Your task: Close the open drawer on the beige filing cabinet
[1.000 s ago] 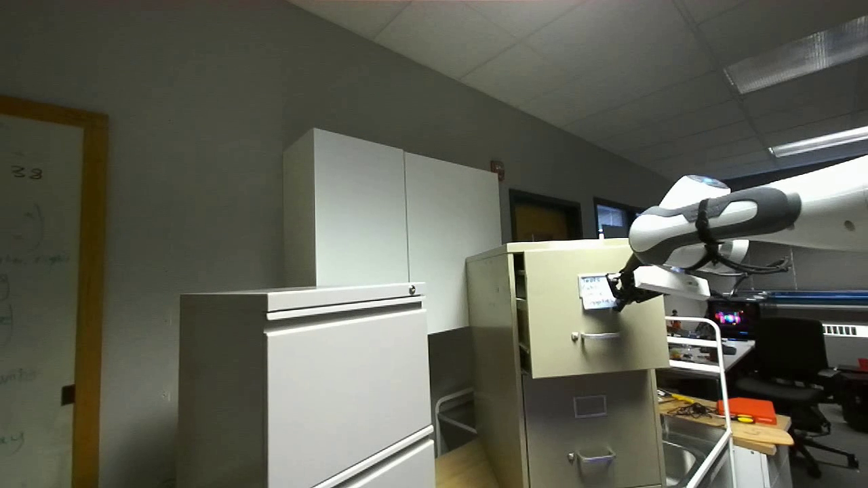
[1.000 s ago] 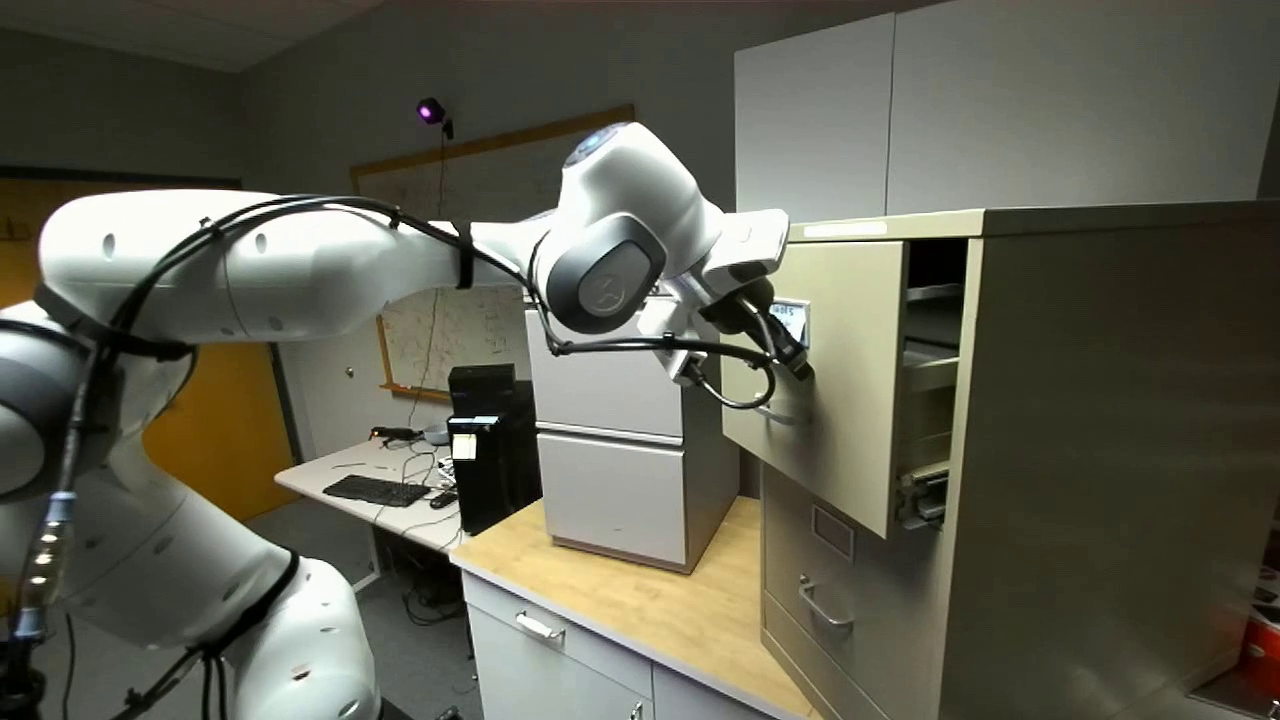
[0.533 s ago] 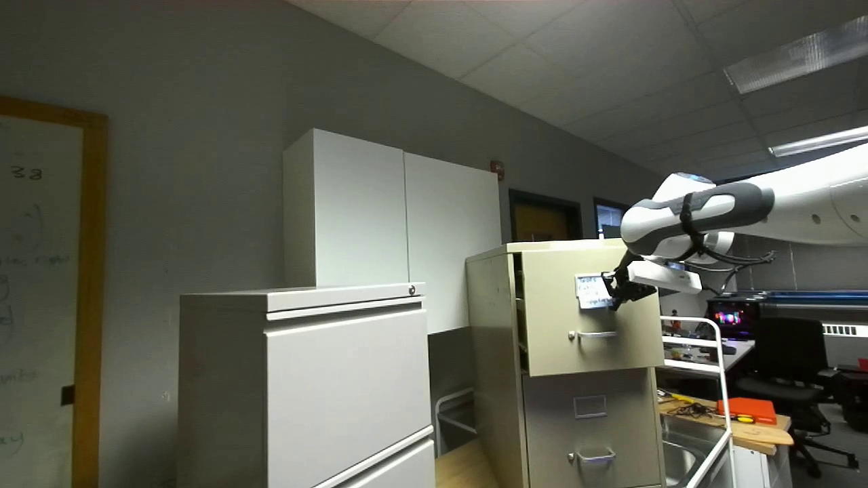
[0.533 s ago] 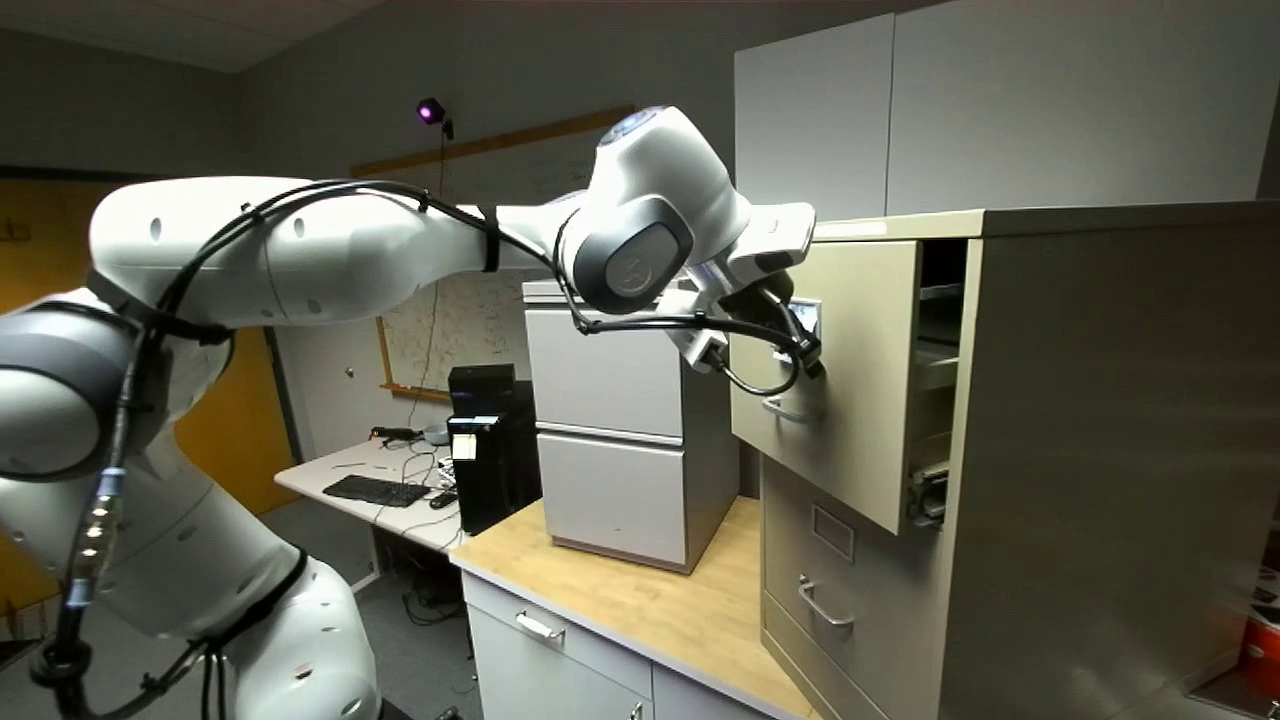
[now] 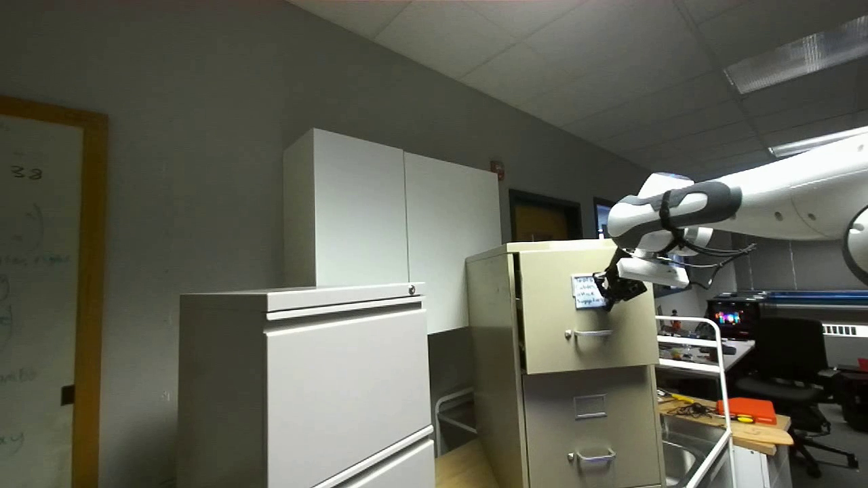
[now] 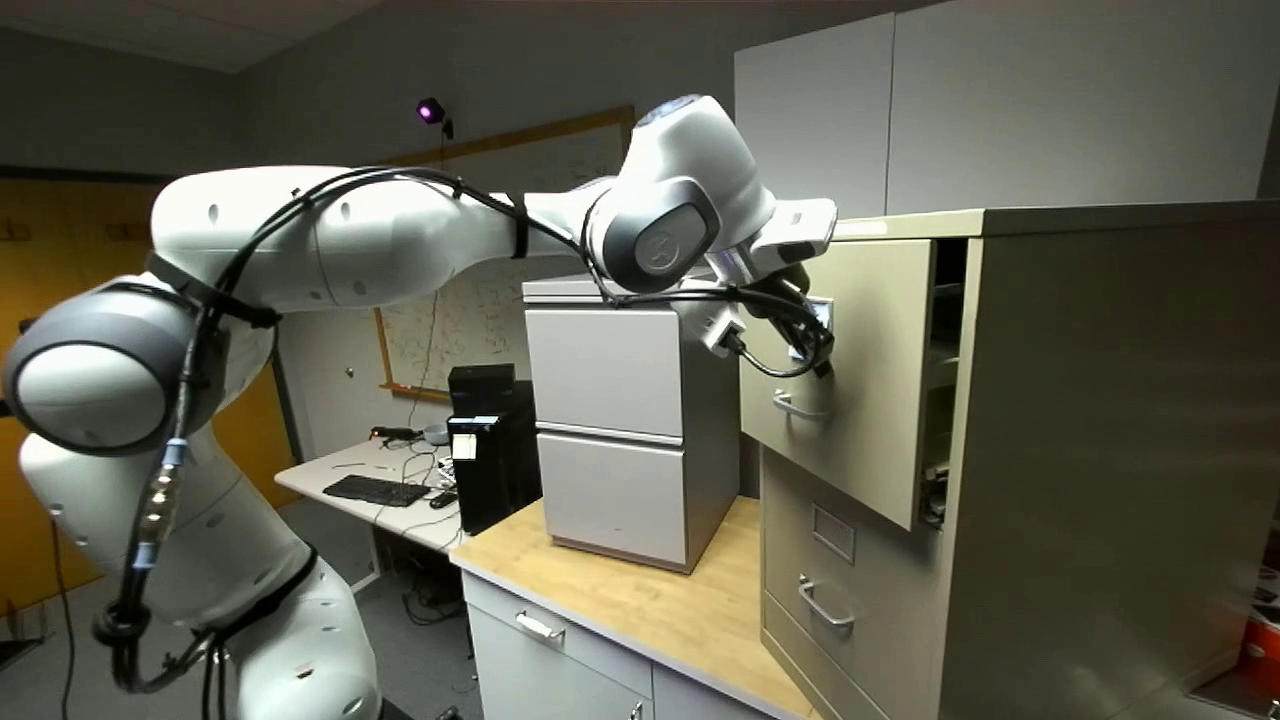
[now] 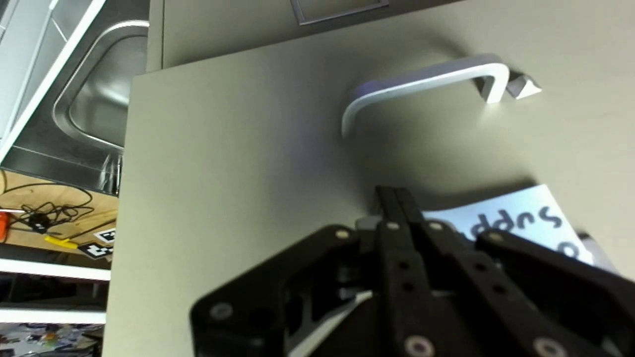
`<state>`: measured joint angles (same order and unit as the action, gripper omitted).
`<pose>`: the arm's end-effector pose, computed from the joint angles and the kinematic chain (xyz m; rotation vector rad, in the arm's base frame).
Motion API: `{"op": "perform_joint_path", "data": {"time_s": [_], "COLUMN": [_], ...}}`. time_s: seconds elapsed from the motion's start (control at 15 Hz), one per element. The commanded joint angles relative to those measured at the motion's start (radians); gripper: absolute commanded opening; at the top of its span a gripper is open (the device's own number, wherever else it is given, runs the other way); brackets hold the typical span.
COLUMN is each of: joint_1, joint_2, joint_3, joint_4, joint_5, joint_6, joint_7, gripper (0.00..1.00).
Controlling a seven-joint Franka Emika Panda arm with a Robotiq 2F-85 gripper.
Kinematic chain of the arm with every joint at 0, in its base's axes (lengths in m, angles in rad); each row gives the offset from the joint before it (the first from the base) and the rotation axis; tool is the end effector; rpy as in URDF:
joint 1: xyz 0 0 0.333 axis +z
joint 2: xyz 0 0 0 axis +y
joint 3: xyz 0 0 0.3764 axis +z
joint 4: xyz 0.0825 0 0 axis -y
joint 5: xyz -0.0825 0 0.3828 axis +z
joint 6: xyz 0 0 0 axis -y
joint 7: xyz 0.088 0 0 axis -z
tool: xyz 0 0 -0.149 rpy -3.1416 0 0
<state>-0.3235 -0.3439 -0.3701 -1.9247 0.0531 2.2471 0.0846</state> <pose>0.3665 -0.3489 0.7179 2.7031 -1.1727 1.0160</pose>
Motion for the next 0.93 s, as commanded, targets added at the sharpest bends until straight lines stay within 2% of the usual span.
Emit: {"op": "perform_joint_path", "data": {"time_s": [0.0,0.33,0.87], "joint_1": [0.049,0.045,-0.003], "joint_2": [0.196,0.298,0.434], "joint_3": [-0.015,-0.035,-0.041], "joint_4": [0.157,0.278,0.430], "joint_5": [0.089,0.187,0.321], "joint_6": [0.021,-0.072,-0.192], "joint_7": [-0.029,-0.070,-0.150], "gripper": [0.00,0.00,0.00]}}
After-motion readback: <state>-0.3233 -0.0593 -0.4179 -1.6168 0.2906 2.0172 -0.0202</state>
